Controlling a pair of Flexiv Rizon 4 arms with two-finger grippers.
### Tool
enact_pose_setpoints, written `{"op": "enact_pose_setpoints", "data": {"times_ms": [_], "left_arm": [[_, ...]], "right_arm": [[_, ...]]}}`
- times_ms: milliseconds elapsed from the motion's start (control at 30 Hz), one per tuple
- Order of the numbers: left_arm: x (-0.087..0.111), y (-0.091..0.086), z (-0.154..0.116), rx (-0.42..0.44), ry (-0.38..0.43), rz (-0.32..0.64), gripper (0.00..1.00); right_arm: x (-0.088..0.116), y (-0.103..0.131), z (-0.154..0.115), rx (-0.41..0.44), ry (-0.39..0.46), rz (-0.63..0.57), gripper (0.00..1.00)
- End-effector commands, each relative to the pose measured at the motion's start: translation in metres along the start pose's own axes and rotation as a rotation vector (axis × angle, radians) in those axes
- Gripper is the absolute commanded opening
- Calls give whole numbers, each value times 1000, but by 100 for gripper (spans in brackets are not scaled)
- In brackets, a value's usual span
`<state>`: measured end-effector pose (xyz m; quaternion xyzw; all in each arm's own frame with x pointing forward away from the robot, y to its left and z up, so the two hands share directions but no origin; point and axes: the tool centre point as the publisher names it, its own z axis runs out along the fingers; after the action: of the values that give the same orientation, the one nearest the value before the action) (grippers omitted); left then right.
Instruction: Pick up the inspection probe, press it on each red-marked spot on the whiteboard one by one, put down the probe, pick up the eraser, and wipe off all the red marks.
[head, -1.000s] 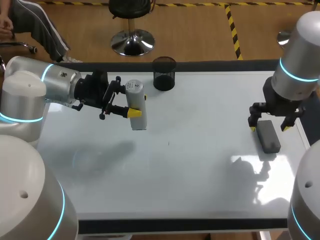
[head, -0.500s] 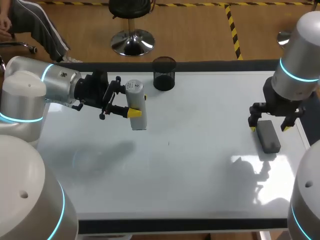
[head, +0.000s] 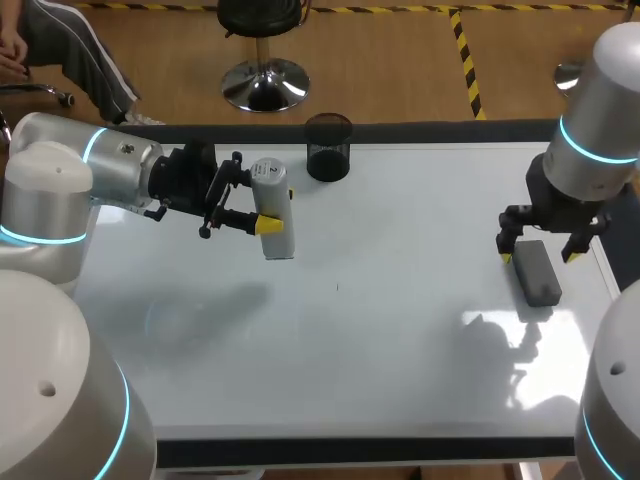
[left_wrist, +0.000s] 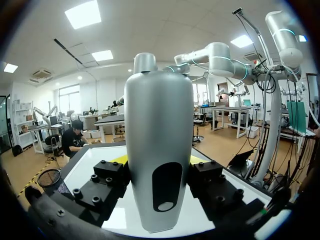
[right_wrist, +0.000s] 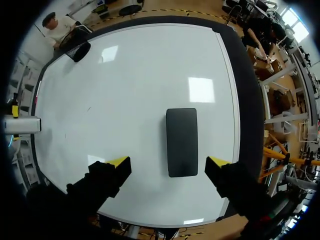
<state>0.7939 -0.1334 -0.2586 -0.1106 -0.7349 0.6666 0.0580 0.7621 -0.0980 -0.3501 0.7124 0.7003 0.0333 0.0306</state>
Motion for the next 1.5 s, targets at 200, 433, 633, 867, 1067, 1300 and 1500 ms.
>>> {"op": "enact_pose_setpoints", "data": {"times_ms": [200, 433, 633, 867, 1067, 1300, 1500], "left_arm": [[-15, -1, 0, 26, -3, -38, 0], [-32, -4, 2, 35, 26, -51, 0], [-46, -4, 1, 45, 57, -81, 0], [-63, -5, 0, 45, 63, -83, 0], [-81, -9, 2, 40, 94, -74, 0], [-106, -17, 2, 36, 110, -59, 0], [-125, -23, 2, 27, 123, -52, 0]], "right_arm": [[-1, -1, -1, -1, 1, -1, 100], [-1, -1, -1, -1, 1, -1, 100], [-1, -1, -1, -1, 1, -1, 100], [-1, -1, -1, -1, 1, -1, 100], [-1, -1, -1, -1, 1, -1, 100], [-1, -1, -1, -1, 1, -1, 100], [-1, -1, -1, -1, 1, -1, 100]]}}
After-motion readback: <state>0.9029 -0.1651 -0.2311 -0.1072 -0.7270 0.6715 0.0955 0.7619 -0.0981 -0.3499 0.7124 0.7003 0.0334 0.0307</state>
